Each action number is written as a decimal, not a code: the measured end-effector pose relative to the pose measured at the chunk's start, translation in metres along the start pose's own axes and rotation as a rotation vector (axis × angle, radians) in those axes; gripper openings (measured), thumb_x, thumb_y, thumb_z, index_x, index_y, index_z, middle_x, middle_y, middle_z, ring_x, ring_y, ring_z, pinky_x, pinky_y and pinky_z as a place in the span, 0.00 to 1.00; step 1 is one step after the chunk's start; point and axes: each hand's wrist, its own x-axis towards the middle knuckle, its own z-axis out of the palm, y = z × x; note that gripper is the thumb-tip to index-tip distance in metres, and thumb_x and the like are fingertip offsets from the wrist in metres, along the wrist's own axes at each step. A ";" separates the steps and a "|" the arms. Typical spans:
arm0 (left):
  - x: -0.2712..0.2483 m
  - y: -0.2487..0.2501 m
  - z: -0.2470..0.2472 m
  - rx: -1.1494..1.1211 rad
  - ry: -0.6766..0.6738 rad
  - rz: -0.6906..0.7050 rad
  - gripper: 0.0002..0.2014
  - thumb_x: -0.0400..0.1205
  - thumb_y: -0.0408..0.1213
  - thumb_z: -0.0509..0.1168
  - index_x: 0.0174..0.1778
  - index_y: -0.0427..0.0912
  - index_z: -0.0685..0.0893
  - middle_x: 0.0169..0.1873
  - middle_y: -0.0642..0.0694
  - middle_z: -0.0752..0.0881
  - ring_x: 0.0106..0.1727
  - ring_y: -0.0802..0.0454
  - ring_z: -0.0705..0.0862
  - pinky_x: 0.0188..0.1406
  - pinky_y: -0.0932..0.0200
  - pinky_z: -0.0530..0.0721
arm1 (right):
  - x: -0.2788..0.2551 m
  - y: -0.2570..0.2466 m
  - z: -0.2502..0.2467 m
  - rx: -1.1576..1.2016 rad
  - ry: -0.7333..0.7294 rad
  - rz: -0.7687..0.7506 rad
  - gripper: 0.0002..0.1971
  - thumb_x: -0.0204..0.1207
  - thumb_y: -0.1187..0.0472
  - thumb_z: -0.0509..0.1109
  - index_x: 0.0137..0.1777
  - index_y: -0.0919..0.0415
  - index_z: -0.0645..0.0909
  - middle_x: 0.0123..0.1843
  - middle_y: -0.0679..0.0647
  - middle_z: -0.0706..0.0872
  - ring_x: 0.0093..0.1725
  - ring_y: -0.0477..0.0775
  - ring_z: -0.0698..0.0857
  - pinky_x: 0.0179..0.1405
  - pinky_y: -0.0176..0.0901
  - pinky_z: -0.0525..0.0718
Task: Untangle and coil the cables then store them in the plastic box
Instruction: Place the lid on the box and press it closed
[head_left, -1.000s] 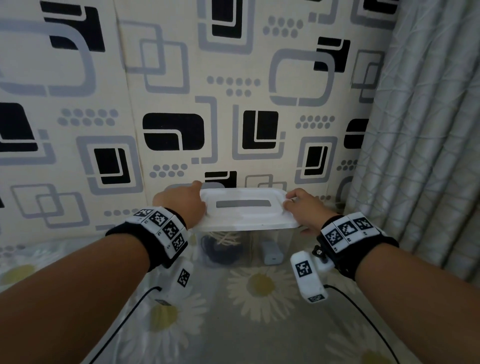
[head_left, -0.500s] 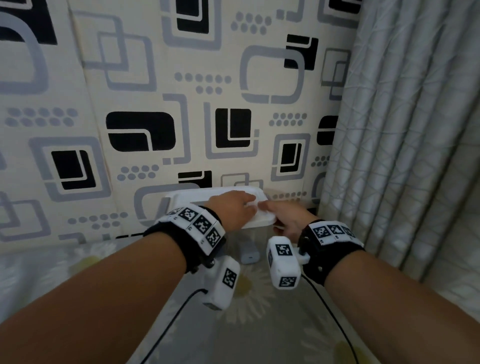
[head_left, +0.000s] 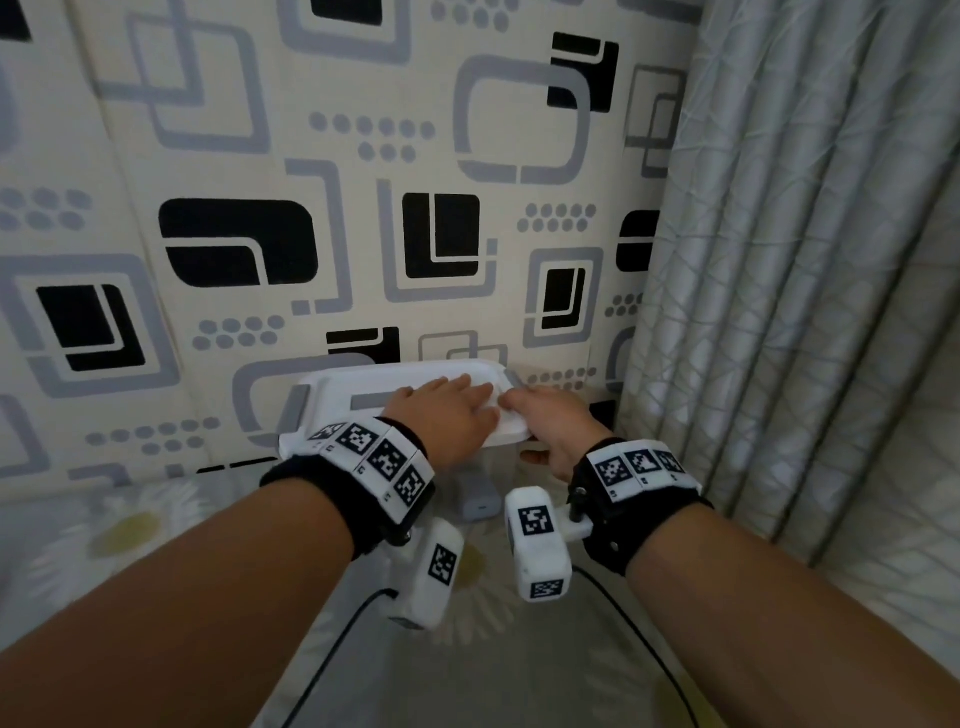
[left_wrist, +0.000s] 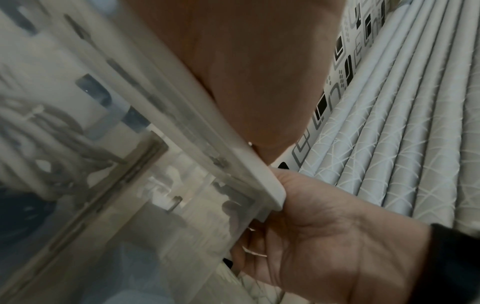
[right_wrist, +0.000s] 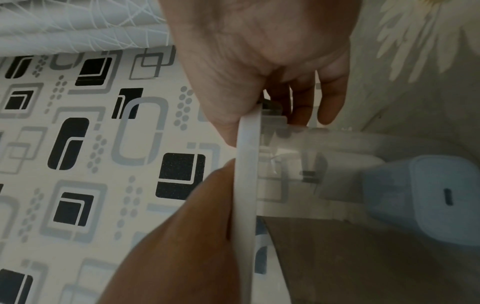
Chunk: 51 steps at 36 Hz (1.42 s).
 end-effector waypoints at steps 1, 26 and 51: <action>0.000 0.000 0.001 -0.001 -0.002 -0.001 0.25 0.89 0.50 0.42 0.84 0.51 0.56 0.85 0.44 0.53 0.85 0.45 0.55 0.80 0.36 0.56 | 0.000 0.000 0.000 -0.010 0.004 -0.008 0.06 0.76 0.60 0.69 0.52 0.54 0.82 0.44 0.54 0.87 0.42 0.52 0.83 0.36 0.42 0.80; -0.058 -0.078 -0.037 -0.957 0.638 -0.306 0.20 0.85 0.44 0.60 0.74 0.54 0.77 0.72 0.53 0.77 0.68 0.54 0.76 0.59 0.66 0.77 | -0.017 0.015 0.001 0.326 -0.022 0.125 0.28 0.73 0.36 0.69 0.65 0.55 0.79 0.56 0.55 0.86 0.55 0.55 0.83 0.43 0.50 0.80; -0.097 -0.055 0.031 -1.963 0.234 -0.685 0.16 0.82 0.51 0.63 0.46 0.38 0.81 0.24 0.41 0.88 0.41 0.40 0.85 0.40 0.47 0.82 | -0.038 0.027 0.031 0.461 -0.072 0.148 0.20 0.74 0.47 0.71 0.59 0.60 0.83 0.53 0.64 0.90 0.52 0.66 0.89 0.56 0.68 0.85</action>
